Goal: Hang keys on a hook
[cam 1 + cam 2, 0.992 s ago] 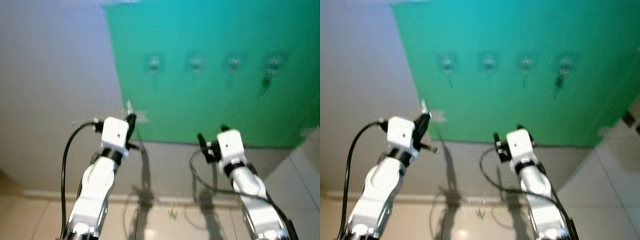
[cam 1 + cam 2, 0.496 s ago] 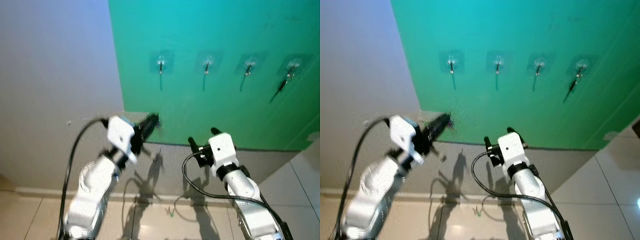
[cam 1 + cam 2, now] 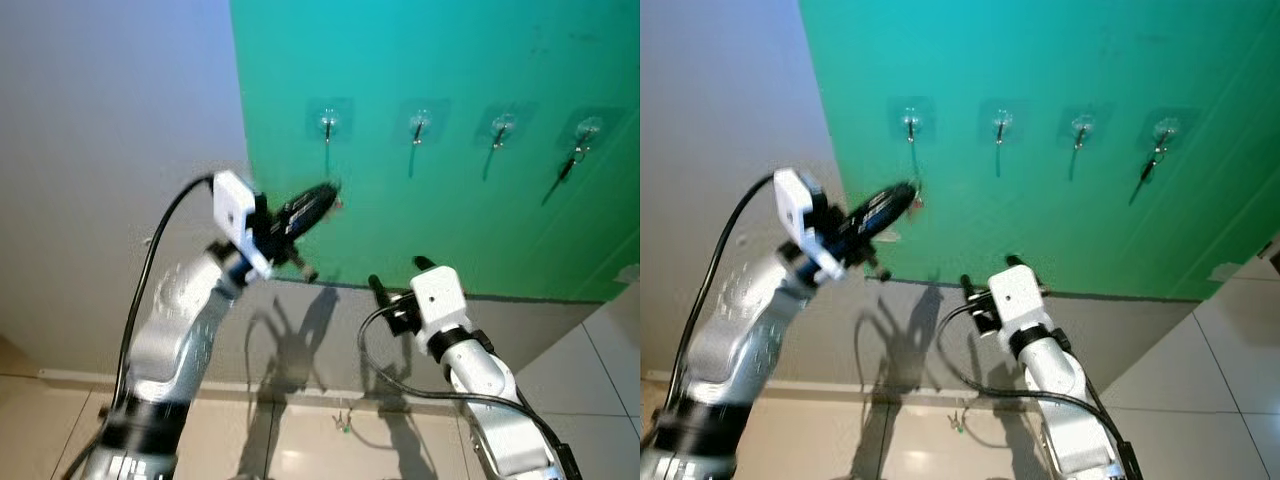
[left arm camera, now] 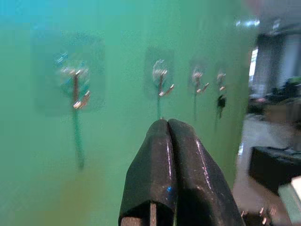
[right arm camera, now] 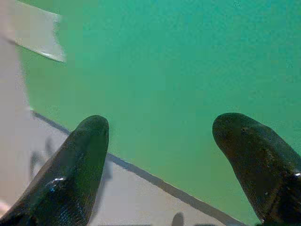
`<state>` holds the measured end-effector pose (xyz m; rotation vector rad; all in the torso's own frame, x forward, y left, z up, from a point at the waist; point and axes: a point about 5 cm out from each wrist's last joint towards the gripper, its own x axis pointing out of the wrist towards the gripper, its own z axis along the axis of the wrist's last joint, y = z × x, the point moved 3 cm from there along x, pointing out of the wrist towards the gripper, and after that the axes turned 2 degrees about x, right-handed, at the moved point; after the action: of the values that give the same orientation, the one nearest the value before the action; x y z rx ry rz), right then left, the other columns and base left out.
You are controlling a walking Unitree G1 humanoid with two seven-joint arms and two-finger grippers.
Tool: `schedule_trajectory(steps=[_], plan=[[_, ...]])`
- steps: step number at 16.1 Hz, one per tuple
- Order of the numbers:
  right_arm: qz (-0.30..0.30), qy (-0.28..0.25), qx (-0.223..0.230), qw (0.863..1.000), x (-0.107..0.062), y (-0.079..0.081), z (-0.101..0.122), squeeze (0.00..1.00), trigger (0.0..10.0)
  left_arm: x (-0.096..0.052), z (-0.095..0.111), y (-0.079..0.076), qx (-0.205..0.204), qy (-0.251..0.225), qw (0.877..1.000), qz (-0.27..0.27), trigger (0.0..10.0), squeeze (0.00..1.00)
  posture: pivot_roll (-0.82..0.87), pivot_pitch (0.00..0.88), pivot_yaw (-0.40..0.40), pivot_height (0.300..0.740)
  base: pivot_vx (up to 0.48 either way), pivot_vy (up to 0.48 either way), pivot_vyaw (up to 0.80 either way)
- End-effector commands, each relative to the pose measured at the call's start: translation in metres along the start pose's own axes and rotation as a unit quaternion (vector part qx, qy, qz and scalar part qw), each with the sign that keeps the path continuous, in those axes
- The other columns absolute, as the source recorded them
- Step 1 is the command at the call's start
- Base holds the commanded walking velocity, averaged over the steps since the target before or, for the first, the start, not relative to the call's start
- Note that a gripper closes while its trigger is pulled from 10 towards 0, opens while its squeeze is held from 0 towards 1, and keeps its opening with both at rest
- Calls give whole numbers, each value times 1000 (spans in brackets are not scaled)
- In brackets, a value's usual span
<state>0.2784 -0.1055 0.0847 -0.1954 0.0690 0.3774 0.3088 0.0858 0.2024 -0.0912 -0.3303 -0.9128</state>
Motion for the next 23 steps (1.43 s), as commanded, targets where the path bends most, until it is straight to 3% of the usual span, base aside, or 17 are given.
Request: schedule_trajectory(steps=[1,8,13,19,23], plan=[[19,-18,3,1000,-2,5,8,0,10000,1,1,5,-7,1,1000,-6,10000,0,-75,36,-8,740,0,0,0],[23,-22,-2,999,-2,9,10,0,10000,5,12,28,-3,5,1000,-28,10000,0,-73,35,4,740,0,0,0],[89,-38,-27,995,-3,27,18,0,10000,10,16,41,2,3,1000,-26,10000,0,-75,30,4,740,0,0,0],[106,-40,-35,993,-5,31,18,0,10000,23,26,51,3,-24,999,-27,10000,0,-82,10,9,740,0,0,0],[159,-42,-32,986,-11,43,19,0,10000,26,23,53,3,-26,999,-26,10000,0,-84,4,13,740,0,0,0]])
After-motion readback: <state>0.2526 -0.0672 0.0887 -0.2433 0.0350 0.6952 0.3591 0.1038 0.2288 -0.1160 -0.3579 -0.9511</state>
